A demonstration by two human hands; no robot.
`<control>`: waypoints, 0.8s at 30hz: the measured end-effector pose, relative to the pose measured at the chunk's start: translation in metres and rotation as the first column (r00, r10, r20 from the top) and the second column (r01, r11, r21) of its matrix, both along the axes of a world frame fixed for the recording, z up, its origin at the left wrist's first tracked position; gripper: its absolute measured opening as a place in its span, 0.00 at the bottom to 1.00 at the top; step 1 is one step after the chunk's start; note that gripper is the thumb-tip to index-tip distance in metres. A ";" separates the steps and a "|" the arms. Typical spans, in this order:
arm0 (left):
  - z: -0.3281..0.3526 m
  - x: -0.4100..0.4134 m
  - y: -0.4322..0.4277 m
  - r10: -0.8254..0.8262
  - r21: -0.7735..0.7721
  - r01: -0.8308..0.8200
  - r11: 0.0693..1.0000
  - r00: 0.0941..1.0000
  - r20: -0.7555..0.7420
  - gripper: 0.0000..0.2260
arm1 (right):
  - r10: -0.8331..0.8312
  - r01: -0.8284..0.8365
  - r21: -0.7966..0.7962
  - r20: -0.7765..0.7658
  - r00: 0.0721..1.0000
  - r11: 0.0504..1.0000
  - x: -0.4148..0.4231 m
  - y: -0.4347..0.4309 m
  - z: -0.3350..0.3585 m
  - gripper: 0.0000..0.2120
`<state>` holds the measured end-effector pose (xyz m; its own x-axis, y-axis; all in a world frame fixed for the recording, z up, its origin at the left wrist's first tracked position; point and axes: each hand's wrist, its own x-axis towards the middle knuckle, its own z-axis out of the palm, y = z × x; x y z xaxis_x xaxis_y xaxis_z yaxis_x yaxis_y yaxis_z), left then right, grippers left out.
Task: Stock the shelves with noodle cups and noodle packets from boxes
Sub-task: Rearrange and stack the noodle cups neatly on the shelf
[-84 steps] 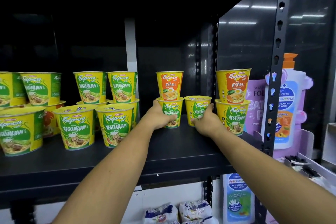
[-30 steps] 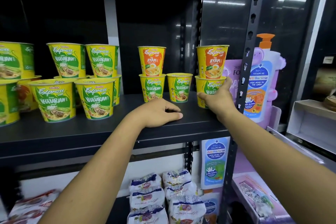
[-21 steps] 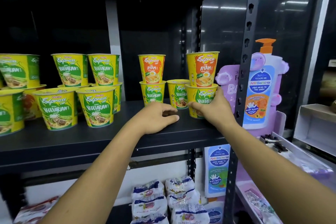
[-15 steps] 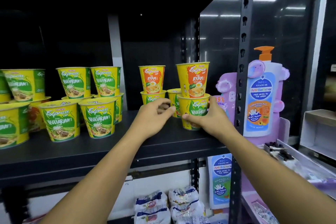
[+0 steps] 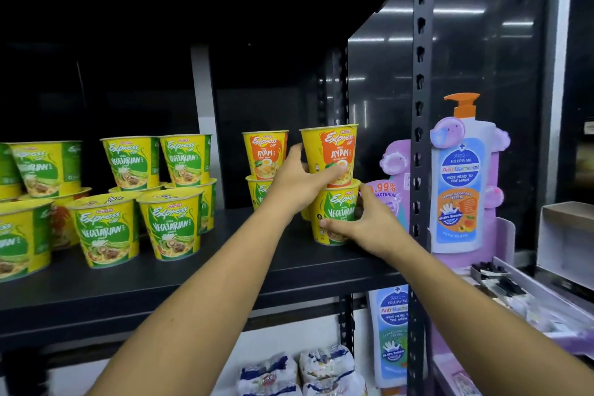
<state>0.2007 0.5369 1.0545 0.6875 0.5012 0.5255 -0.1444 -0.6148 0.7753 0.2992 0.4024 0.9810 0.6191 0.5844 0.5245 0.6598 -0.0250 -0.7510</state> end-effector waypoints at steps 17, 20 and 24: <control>-0.058 -0.092 0.056 0.119 -0.117 -0.107 0.987 0.988 0.101 0.40 | -0.013 0.014 0.034 -0.025 1.000 0.999 0.007 0.006 -0.002 0.43; -0.062 -0.092 0.059 0.108 -0.098 -0.113 0.989 0.993 -0.056 0.38 | -0.040 0.040 0.041 -0.016 0.999 0.998 0.006 0.006 -0.002 0.43; -0.064 -0.091 0.055 0.087 -0.066 -0.100 0.993 0.980 -0.178 0.30 | -0.033 0.034 0.027 -0.029 0.999 0.999 0.002 0.003 -0.002 0.42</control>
<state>0.1100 0.5923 0.9907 0.7134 0.6010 0.3602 0.0527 -0.5586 0.8278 0.3016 0.4051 0.9794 0.6531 0.5488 0.5218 0.6371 -0.0258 -0.7703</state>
